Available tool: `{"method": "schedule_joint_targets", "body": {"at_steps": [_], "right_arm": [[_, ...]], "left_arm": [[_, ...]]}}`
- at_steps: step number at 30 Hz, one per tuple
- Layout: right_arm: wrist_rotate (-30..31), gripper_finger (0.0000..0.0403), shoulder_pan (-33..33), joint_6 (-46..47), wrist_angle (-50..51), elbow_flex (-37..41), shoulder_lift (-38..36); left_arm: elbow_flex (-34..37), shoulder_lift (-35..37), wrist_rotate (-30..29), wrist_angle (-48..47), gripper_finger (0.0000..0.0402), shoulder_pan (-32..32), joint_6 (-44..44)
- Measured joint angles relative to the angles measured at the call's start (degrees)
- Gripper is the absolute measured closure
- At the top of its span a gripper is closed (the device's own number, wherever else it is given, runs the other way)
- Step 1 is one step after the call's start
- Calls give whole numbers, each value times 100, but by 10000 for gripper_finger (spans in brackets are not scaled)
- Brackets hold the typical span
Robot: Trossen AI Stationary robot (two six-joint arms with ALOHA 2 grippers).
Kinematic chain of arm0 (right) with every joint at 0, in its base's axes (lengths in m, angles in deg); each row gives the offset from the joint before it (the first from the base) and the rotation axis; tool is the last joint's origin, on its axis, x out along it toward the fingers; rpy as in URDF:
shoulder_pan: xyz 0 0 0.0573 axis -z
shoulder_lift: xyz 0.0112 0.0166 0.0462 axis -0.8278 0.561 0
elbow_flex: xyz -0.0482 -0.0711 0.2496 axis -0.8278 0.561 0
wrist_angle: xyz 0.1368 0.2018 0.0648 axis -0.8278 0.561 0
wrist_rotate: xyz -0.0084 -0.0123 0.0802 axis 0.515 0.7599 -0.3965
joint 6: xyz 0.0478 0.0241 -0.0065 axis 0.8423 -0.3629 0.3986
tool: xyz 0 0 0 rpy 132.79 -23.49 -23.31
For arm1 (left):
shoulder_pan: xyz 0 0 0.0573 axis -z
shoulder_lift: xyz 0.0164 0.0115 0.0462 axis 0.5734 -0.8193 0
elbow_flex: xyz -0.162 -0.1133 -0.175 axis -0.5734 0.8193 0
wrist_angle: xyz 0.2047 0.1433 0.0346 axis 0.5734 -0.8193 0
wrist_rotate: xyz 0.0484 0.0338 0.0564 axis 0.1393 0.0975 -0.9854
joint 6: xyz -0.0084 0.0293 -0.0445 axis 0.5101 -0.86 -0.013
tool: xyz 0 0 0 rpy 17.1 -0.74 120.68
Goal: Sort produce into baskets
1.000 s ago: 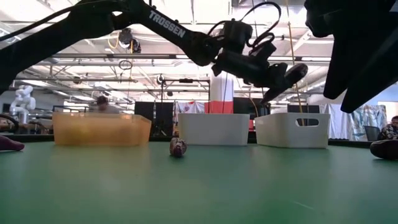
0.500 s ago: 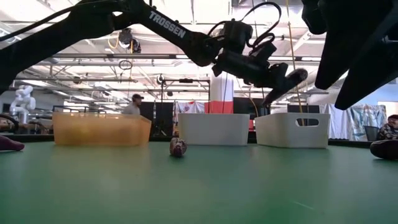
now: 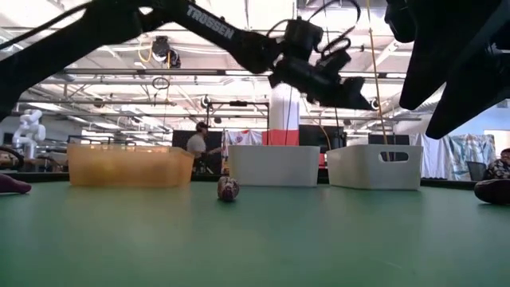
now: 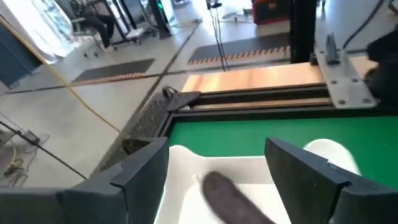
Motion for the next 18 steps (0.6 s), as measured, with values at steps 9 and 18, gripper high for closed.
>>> {"method": "schedule_joint_targets", "body": {"at_steps": [9,18], "right_arm": [[55,122,7,-372,-77,0,0],[430,122,11,-1327,-453,2,0]], "left_arm": [[-1,1094,141,-3058,127,249,-24],[-2,1796,209,-6034,127,560,353]]}}
